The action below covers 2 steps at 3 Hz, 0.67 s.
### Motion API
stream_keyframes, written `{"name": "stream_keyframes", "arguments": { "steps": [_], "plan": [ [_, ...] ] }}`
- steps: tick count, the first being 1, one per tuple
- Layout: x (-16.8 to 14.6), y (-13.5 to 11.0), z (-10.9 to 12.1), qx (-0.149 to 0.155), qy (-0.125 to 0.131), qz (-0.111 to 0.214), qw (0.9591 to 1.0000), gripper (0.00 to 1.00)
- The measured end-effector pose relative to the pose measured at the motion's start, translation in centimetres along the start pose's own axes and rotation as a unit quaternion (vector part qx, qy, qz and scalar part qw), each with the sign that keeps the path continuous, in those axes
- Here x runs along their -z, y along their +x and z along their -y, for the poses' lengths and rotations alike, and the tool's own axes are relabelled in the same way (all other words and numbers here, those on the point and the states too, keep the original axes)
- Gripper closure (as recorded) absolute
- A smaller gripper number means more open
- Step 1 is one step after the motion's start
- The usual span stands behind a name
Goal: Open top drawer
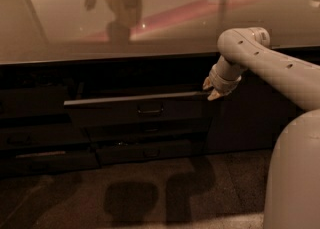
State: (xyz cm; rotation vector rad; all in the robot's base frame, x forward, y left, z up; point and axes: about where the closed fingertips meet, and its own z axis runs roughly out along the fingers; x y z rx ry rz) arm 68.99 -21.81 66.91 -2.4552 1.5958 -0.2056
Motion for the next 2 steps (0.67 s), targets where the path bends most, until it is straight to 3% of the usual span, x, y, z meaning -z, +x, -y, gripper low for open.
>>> {"name": "stream_keyframes", "arguments": {
  "steps": [2],
  "plan": [
    [0.2, -0.4, -1.1, 0.005, -0.001, 0.0, 1.0, 1.0]
  ]
}}
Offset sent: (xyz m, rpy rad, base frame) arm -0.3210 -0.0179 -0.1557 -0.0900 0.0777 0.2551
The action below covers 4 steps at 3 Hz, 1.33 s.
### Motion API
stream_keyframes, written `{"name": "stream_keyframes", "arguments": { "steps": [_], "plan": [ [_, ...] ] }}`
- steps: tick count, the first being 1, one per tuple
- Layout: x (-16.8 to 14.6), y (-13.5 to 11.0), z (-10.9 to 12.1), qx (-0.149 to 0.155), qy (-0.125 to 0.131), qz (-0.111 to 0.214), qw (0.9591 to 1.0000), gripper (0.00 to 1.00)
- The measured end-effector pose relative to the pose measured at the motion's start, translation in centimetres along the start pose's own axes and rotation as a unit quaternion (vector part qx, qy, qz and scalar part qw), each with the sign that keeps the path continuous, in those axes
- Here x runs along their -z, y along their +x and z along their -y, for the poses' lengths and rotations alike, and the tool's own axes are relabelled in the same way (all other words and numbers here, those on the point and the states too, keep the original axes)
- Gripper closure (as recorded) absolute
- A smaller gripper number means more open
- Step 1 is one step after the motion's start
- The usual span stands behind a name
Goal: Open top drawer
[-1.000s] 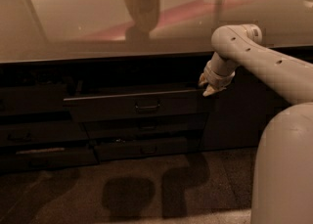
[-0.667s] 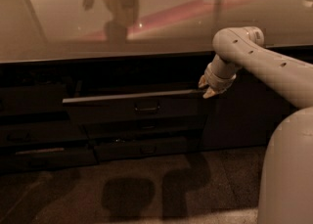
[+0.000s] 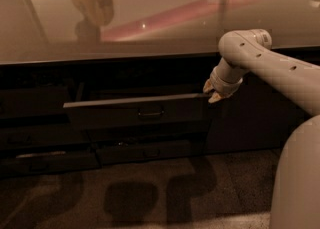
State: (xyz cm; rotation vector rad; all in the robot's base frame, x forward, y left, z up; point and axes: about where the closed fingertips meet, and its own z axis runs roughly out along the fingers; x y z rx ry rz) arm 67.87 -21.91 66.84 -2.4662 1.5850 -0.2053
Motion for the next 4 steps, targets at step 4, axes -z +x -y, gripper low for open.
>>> {"name": "stream_keyframes", "arguments": {
  "steps": [4],
  "plan": [
    [0.58, -0.59, -1.07, 0.003, -0.001, 0.002, 1.0, 1.0]
  ]
}}
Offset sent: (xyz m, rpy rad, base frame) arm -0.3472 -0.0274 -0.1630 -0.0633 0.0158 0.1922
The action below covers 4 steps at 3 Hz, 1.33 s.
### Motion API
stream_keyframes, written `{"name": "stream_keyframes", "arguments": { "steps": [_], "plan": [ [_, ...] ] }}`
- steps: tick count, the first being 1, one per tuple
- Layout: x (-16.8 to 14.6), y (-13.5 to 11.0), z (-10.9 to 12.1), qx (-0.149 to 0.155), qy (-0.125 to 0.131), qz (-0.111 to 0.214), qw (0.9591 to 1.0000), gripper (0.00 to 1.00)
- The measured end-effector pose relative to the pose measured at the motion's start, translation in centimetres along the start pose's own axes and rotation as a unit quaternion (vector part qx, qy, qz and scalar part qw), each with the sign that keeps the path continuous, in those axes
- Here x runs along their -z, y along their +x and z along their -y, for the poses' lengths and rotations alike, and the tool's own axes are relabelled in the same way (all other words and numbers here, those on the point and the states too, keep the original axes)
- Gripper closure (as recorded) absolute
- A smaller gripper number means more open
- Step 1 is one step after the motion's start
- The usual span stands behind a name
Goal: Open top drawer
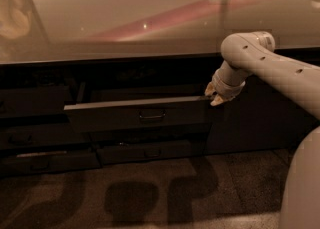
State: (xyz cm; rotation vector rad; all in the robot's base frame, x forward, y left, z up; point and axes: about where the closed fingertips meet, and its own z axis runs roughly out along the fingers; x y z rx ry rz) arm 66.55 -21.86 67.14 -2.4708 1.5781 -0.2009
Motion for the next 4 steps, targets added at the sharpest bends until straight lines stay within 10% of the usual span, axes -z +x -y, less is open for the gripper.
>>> {"name": "stream_keyframes", "arguments": {
  "steps": [4],
  "plan": [
    [2.02, -0.27, -1.21, -0.008, 0.019, -0.008, 0.9998, 1.0]
  ]
}}
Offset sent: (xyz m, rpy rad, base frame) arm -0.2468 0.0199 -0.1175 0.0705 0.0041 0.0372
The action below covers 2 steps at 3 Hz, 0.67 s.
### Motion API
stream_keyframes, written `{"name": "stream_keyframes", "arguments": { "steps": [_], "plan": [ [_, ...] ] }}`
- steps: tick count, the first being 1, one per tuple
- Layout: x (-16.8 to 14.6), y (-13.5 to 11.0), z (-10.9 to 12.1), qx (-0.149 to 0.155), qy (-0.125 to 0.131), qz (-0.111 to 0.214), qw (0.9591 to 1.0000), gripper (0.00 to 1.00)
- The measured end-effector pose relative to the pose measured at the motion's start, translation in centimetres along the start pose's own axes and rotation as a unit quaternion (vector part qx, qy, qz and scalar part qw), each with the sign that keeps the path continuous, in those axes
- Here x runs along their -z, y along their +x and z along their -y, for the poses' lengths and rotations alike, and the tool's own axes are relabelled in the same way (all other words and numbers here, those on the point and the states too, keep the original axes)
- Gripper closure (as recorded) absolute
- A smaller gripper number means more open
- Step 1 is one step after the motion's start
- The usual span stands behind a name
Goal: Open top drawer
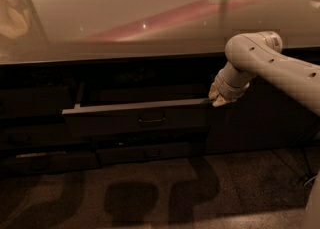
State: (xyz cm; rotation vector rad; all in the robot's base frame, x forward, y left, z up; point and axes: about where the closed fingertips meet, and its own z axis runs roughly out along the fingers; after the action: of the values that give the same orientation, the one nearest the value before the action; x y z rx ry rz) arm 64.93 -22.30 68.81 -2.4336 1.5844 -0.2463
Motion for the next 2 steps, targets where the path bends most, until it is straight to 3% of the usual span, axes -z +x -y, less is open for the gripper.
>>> {"name": "stream_keyframes", "arguments": {
  "steps": [2],
  "plan": [
    [0.0, -0.86, -1.72, 0.004, 0.002, 0.002, 1.0, 1.0]
  ]
}}
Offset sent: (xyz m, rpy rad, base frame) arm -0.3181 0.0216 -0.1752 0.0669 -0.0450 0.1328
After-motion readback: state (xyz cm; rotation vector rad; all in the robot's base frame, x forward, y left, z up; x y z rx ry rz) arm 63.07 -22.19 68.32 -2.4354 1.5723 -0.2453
